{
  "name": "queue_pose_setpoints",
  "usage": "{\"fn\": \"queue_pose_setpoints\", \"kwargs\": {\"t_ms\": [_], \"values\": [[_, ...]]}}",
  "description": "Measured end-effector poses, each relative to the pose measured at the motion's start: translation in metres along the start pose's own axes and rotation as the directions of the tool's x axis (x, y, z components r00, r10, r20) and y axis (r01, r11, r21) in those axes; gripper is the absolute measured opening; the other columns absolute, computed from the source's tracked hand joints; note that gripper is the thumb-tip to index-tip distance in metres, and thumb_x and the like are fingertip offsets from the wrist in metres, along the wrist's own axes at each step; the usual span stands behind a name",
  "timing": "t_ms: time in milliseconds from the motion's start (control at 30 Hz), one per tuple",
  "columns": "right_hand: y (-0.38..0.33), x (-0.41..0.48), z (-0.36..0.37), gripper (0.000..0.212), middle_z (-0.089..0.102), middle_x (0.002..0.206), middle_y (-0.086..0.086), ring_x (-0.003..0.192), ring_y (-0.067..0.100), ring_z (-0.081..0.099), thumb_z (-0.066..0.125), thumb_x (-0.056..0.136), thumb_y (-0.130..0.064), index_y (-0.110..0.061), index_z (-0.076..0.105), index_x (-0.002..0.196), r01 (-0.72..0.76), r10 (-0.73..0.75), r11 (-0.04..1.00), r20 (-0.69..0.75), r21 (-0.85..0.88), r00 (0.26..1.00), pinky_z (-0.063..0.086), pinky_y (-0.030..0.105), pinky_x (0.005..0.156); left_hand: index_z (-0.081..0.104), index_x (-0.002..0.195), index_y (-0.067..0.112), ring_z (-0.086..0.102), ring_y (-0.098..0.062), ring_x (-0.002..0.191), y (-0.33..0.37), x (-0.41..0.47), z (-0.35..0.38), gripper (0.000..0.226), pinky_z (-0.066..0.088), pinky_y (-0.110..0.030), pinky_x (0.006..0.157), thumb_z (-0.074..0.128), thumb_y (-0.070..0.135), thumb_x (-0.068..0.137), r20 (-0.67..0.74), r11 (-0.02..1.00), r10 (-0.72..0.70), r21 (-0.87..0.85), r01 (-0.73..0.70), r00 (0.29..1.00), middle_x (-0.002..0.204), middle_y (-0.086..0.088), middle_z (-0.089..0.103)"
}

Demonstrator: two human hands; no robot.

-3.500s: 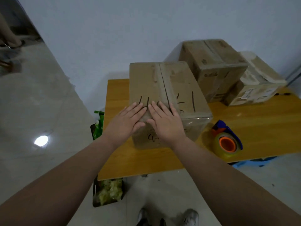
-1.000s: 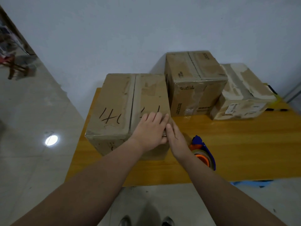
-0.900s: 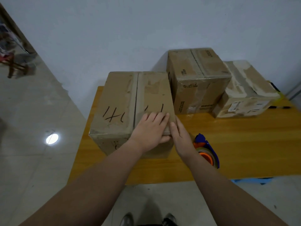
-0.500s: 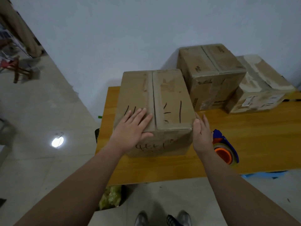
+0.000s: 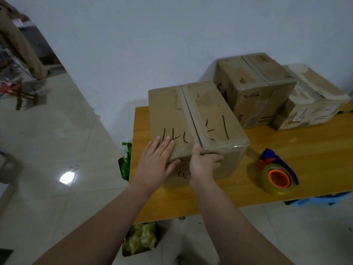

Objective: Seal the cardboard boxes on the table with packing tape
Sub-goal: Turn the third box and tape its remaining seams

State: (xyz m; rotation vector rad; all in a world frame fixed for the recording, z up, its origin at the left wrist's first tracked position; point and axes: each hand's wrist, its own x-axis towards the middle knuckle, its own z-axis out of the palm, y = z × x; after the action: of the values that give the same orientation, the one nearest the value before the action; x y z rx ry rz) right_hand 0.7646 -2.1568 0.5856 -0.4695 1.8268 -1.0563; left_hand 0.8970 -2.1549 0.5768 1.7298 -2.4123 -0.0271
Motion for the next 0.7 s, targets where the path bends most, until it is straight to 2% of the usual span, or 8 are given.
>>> {"fn": "queue_pose_setpoints", "kwargs": {"t_ms": [133,233,367,433,533,600,633,700], "values": [[-0.007,0.011,-0.007,0.085,0.007,0.159,0.008,0.139,0.033,0.027,0.053,0.096,-0.035,-0.009,-0.005,0.153,0.107,-0.102,0.993,0.098,-0.051,0.990,0.031,0.045,0.112,0.040,0.142,0.020,0.035,-0.023,0.137,-0.020,-0.018,0.000,0.066,0.018,-0.040,0.117,0.026,0.060,0.092,0.004,0.977,0.205,0.060,-0.205,0.979,0.146,0.002,0.043],[-0.026,0.029,-0.017,0.064,0.027,0.154,0.002,0.138,0.029,0.032,0.046,0.101,-0.029,-0.014,0.014,0.154,0.240,-0.205,0.959,0.210,-0.154,0.956,0.034,0.043,0.111,0.028,0.146,0.025,0.032,-0.018,0.138,-0.048,-0.015,-0.010,0.077,0.016,-0.043,0.117,0.024,0.072,0.085,0.135,0.900,0.380,0.176,-0.400,0.915,0.150,0.003,0.034],[-0.056,0.047,-0.029,0.045,0.041,0.148,0.005,0.135,0.025,0.038,0.033,0.105,-0.025,-0.015,0.033,0.148,0.466,-0.414,0.726,0.219,-0.507,0.883,0.034,0.039,0.109,-0.007,0.148,0.038,-0.011,-0.019,0.145,-0.076,0.002,-0.036,0.091,-0.015,-0.041,0.114,0.014,0.086,0.075,0.258,0.931,0.274,0.168,-0.323,0.926,0.155,0.006,-0.014],[-0.066,0.050,-0.036,0.043,0.046,0.144,0.006,0.131,0.025,0.043,0.035,0.104,-0.027,-0.014,0.039,0.145,0.506,-0.487,0.585,0.224,-0.634,0.844,0.035,0.039,0.107,-0.014,0.147,0.040,-0.019,-0.016,0.143,-0.072,0.002,-0.038,0.088,-0.017,-0.045,0.114,0.012,0.084,0.075,0.333,0.940,0.248,0.146,-0.309,0.910,0.155,0.005,-0.020],[-0.065,0.043,-0.036,0.037,0.057,0.129,0.004,0.105,0.020,0.054,0.040,0.102,-0.030,-0.016,0.048,0.136,0.578,-0.562,0.481,0.274,-0.660,0.780,0.045,0.031,0.088,-0.019,0.143,0.042,-0.017,-0.019,0.144,-0.057,0.000,-0.029,0.083,-0.010,-0.054,0.114,0.007,0.081,0.076,0.307,0.962,0.191,0.132,-0.241,0.932,0.158,0.002,-0.018],[-0.055,0.037,-0.029,0.047,0.046,0.142,0.008,0.123,0.024,0.046,0.044,0.100,-0.034,-0.019,0.037,0.144,0.582,-0.639,0.436,0.219,-0.686,0.737,0.039,0.038,0.101,-0.016,0.146,0.040,-0.015,-0.020,0.145,-0.043,0.009,-0.024,0.082,-0.009,-0.055,0.114,0.009,0.080,0.079,0.275,0.976,0.130,0.133,-0.171,0.953,0.158,0.000,-0.015],[-0.049,0.034,-0.026,0.058,0.031,0.153,0.011,0.137,0.028,0.032,0.048,0.098,-0.036,-0.019,0.026,0.150,0.561,-0.664,0.456,0.156,-0.691,0.732,0.028,0.043,0.112,-0.012,0.148,0.038,-0.013,-0.022,0.145,-0.035,0.017,-0.021,0.081,-0.008,-0.056,0.114,0.012,0.078,0.082,0.262,0.983,0.090,0.131,-0.127,0.961,0.159,-0.001,-0.013],[-0.038,0.027,-0.017,0.079,0.006,0.160,0.013,0.146,0.031,0.009,0.055,0.094,-0.037,-0.019,0.007,0.154,0.526,-0.622,0.646,0.017,-0.554,0.783,0.015,0.046,0.118,-0.006,0.150,0.034,-0.011,-0.026,0.145,-0.014,0.034,-0.017,0.080,-0.006,-0.058,0.114,0.017,0.075,0.086,0.241,0.994,-0.002,0.108,-0.025,0.971,0.159,-0.004,-0.011]]}}
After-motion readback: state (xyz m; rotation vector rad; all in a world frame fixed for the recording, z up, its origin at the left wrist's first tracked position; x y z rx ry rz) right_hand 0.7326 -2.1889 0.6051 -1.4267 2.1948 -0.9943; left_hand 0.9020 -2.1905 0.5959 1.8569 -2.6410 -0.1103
